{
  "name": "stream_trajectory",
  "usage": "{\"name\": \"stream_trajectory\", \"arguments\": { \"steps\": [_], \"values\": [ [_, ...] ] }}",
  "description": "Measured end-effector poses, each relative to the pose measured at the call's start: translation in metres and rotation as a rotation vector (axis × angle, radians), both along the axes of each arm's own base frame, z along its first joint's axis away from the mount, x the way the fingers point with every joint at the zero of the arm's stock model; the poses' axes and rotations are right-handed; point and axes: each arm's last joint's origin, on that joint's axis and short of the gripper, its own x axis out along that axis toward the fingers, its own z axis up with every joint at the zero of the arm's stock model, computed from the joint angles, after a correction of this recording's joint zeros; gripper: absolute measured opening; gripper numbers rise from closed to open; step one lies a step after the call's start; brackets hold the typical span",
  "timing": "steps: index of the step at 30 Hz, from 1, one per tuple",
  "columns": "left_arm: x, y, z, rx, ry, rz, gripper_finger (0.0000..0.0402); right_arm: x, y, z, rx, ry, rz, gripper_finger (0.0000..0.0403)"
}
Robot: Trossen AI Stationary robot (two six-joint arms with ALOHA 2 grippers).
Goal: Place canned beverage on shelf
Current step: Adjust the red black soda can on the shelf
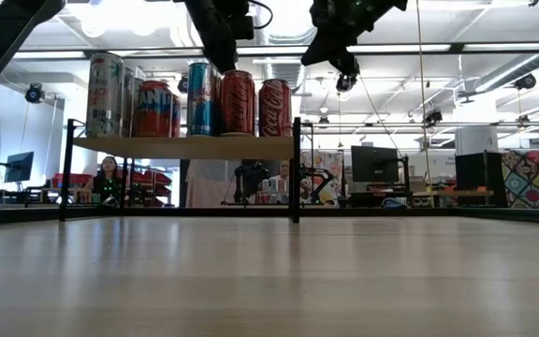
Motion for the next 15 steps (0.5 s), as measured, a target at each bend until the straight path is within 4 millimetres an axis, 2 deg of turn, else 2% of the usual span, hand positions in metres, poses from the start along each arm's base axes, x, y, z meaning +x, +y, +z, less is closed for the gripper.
{"name": "stream_trajectory", "arguments": {
  "steps": [15],
  "values": [
    [-0.0030, -0.0023, 0.0006, -0.013, 0.018, 0.000, 0.0000, 0.0001, -0.0001, 0.0002, -0.001, -0.002, 0.000, 0.0009]
  ]
}}
